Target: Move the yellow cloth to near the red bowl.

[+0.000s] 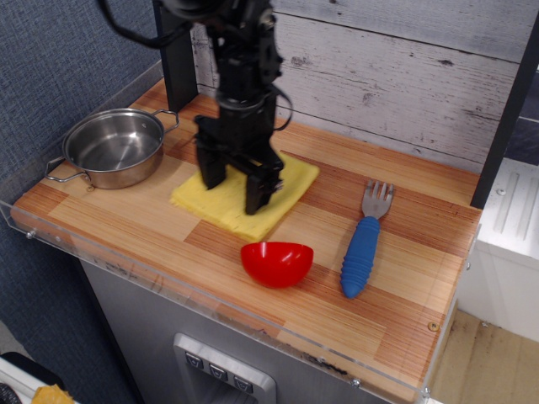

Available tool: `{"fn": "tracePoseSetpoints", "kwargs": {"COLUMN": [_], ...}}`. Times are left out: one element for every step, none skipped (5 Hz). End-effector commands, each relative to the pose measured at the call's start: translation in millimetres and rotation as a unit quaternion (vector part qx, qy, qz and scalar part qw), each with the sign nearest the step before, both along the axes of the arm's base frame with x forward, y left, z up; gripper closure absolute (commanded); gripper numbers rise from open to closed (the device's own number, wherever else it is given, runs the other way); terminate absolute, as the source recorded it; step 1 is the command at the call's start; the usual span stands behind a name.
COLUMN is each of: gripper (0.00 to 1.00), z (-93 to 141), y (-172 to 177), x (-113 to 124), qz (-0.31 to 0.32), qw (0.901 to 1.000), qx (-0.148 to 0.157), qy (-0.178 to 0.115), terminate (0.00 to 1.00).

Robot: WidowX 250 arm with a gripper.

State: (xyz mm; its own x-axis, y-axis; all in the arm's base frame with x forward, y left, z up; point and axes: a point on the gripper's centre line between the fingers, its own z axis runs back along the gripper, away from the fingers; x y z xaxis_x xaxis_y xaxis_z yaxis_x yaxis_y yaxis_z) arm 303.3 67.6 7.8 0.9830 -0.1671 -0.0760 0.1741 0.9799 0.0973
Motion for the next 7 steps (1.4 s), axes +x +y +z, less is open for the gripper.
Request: {"fn": "tracePoseSetpoints", "kwargs": {"gripper": [0.0,0.0,0.0,0.0,0.0,0.0,0.0], "z": [21,28,36,60,89,110,117], "y": [14,12,11,15,21,20,17], "x": [-29,-40,-39,-23,-14,-12,-10], "qz": [-0.001,-0.009,-0.01,-0.006,-0.013,-0.028,-0.04], "qw": [0.9998,0.9994,0.9988,0.9971,0.9955,0.9941,0.9939], "qx": [0.012,0.017,0.013,0.0,-0.018,-0.034,-0.036], "qy": [-0.018,-0.029,-0.045,-0.076,-0.092,-0.1,-0.097], "terminate": [0.0,0.0,0.0,0.0,0.0,0.0,0.0]}}
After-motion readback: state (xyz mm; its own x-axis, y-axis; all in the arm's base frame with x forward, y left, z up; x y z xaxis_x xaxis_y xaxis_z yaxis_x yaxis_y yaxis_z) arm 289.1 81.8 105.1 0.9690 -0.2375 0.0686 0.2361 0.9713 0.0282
